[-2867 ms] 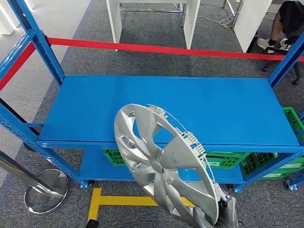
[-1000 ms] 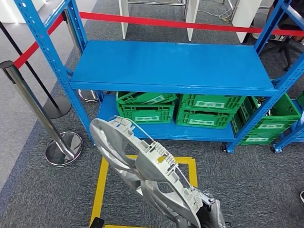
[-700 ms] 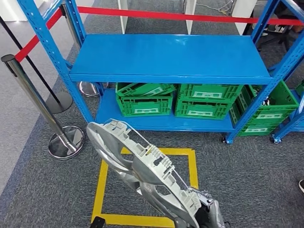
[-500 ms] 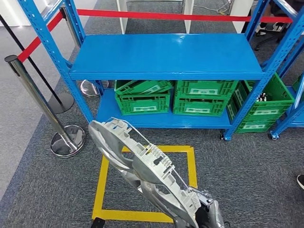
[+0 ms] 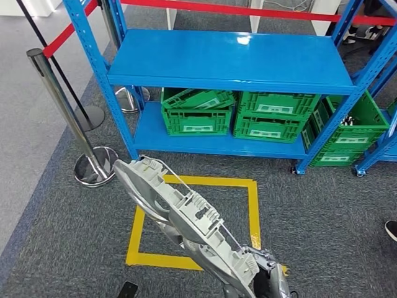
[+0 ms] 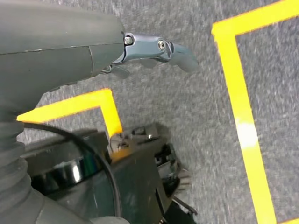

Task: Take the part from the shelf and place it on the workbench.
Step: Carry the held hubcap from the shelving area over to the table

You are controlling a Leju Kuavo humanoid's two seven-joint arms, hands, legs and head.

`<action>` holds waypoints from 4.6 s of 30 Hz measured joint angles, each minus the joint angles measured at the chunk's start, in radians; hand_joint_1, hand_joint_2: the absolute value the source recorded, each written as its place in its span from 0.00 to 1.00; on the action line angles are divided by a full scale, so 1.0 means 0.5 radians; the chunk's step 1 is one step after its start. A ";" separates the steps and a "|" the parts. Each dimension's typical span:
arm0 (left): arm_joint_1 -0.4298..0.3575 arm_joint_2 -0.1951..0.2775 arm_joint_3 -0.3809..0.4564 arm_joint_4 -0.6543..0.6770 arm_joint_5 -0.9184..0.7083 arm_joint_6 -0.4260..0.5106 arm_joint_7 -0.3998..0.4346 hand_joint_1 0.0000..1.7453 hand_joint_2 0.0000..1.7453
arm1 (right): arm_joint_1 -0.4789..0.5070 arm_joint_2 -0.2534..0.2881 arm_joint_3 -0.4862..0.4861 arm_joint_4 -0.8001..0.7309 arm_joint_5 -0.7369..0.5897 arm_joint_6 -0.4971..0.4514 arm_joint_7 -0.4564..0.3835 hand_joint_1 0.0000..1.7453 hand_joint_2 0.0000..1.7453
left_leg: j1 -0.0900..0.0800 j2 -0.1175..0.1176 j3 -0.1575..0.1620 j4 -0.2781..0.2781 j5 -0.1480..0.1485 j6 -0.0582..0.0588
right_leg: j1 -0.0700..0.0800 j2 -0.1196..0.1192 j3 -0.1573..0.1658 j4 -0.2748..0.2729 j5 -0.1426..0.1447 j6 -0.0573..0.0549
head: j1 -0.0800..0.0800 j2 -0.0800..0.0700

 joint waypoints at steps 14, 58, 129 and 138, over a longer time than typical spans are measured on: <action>-0.003 0.004 0.000 0.001 -0.006 -0.013 -0.010 0.00 1.00 | -0.017 -0.027 0.019 0.024 0.012 -0.022 0.000 1.00 1.00 | 0.011 -0.084 -0.311 0.272 -0.029 -0.117 | -0.022 0.025 0.318 -0.341 0.120 -0.082 | -0.013 0.000; 0.054 0.062 0.106 0.001 0.043 -0.120 -0.049 0.00 1.00 | -0.261 -0.082 0.191 0.093 0.053 0.063 0.001 1.00 1.00 | -0.003 0.066 -0.087 0.091 0.009 -0.045 | -0.020 -0.198 0.284 -0.295 0.118 0.015 | -0.037 0.000; -0.018 -0.055 0.686 0.002 0.451 0.119 -0.003 0.00 1.00 | -0.469 0.135 0.187 0.305 0.079 0.412 0.000 1.00 1.00 | -0.020 -0.175 -0.128 0.117 0.032 0.011 | -0.008 0.122 0.134 -0.178 0.181 -0.014 | -0.014 0.000; -0.014 -0.065 0.737 0.003 0.439 0.070 0.063 0.00 1.00 | -0.471 0.115 0.184 0.292 0.066 0.403 -0.001 1.00 1.00 | -0.004 -0.045 -0.343 0.536 -0.180 -0.078 | -0.007 -0.003 0.233 -0.324 0.196 -0.076 | -0.029 0.000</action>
